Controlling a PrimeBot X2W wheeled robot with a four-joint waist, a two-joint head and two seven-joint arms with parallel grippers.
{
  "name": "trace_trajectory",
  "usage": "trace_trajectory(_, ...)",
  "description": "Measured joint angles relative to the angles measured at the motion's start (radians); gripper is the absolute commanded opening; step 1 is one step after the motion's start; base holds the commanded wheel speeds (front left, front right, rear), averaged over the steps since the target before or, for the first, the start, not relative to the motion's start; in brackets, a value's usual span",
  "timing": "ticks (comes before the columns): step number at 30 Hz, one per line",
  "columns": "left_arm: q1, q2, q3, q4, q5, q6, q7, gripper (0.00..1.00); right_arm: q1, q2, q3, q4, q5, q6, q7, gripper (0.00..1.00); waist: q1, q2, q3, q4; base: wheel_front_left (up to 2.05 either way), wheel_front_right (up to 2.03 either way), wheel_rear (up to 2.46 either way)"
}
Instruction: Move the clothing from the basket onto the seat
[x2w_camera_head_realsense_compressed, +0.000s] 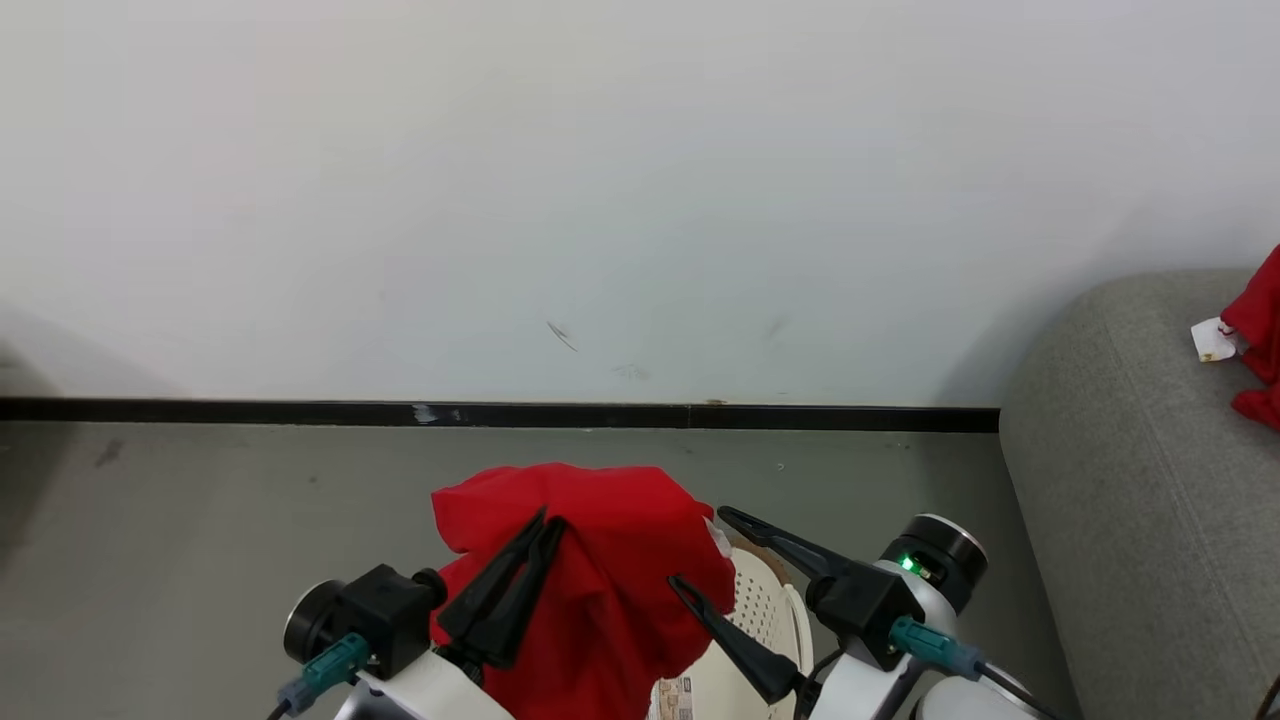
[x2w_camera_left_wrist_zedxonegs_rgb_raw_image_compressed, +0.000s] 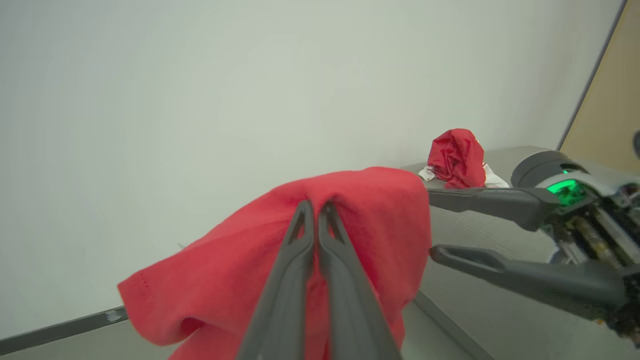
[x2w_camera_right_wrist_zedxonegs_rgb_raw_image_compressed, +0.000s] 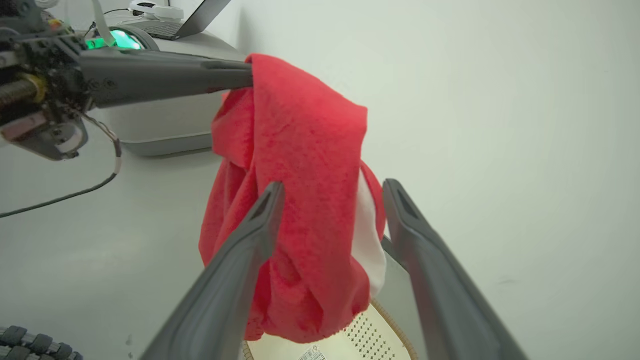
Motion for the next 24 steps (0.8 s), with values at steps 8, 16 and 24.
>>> trace_trajectory(8, 0.018, -0.004, -0.052, -0.102, -0.006, 0.0, 0.044, 0.0, -0.016, -0.022, 0.037, 0.028, 0.03, 0.0, 0.0, 1.0, 0.0, 0.0, -0.017, 0.025, 0.0, 0.0, 0.0)
trace_trajectory(16, 0.035, -0.01, -0.092, -0.167, -0.038, 0.0, 0.086, 0.0, -0.009, -0.019, 0.058, 0.051, 0.074, 0.0, 0.0, 0.13, 0.0, 0.0, -0.023, 0.047, 0.0, 0.0, 0.0)
trace_trajectory(24, 0.077, 0.012, -0.075, -0.187, -0.046, 0.001, 0.113, 0.03, -0.009, -0.015, 0.059, 0.045, 0.115, 0.0, 0.0, 0.0, 0.0, 0.0, -0.018, 0.054, 0.0, 0.0, 0.0)
